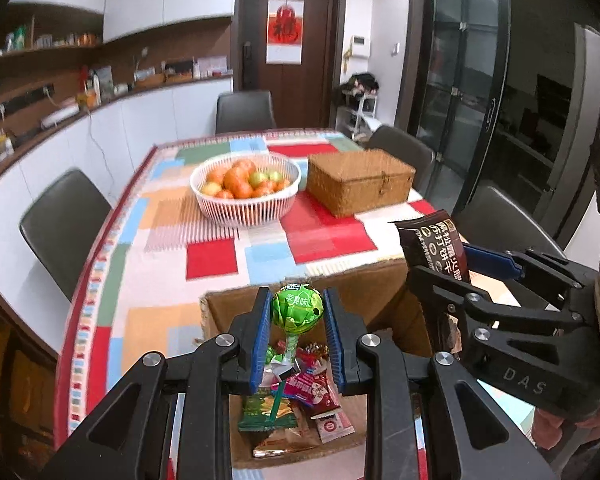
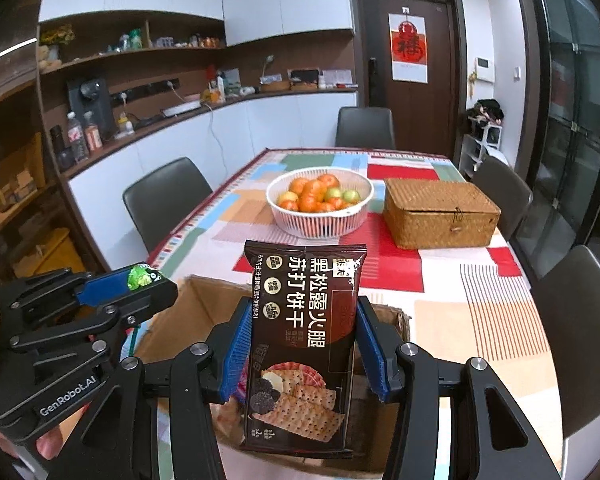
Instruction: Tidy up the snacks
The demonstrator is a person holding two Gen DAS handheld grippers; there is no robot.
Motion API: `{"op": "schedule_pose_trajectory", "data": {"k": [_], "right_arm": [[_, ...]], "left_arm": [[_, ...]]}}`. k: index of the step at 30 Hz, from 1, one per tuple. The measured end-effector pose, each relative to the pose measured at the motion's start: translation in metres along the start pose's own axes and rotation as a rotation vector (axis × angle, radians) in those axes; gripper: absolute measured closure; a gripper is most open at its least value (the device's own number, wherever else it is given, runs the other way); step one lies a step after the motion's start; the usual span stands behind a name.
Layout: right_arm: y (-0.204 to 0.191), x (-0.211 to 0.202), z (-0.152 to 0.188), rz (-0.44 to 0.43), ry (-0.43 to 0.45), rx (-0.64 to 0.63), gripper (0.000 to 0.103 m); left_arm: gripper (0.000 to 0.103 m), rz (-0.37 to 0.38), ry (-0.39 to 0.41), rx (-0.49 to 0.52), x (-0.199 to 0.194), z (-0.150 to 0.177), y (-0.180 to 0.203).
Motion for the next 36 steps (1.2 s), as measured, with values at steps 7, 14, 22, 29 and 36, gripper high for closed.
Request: {"op": "schedule_pose_trajectory", "data": {"k": [7,14,22,29,36], "right_arm": [[0.008,0.037,0.011,0.011,-0.108,0.013,0.052],[0.017,0.042,0.028,0.037,-0.157,0.045,0.045],[0.007,-0.007,0.053,0.12,-0.051,0.016,0.028],[0.0,-0.061,0.088,0.146,0.051,0.031,0.017],[-0.01,-0.101,0.126,0.165,0.105,0.031,0.012]], "left_arm": [[0.056,-0.027,-0.138,-0.01,0.044,0.016,-0.002],[0.037,-0.093,-0.079,-0.022,0.022,0.034,-0.005],[0.019,-0.186,0.051,-0.016,-0.038,0.064,0.004],[0.007,-0.231,0.148,-0.026,-0.085,0.1,0.015],[0.0,-0.25,0.222,-0.034,-0.122,0.135,0.026]]}}
Point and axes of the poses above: each gripper's, at about its wrist camera, not at the fingertips, and x roughly the way its jaws point, y to its right, z to its underside, the point moved 5 cm from there along x, roughly the way its jaws point, and after that the axes turned 15 degrees about -y, right-handed, at the moved point
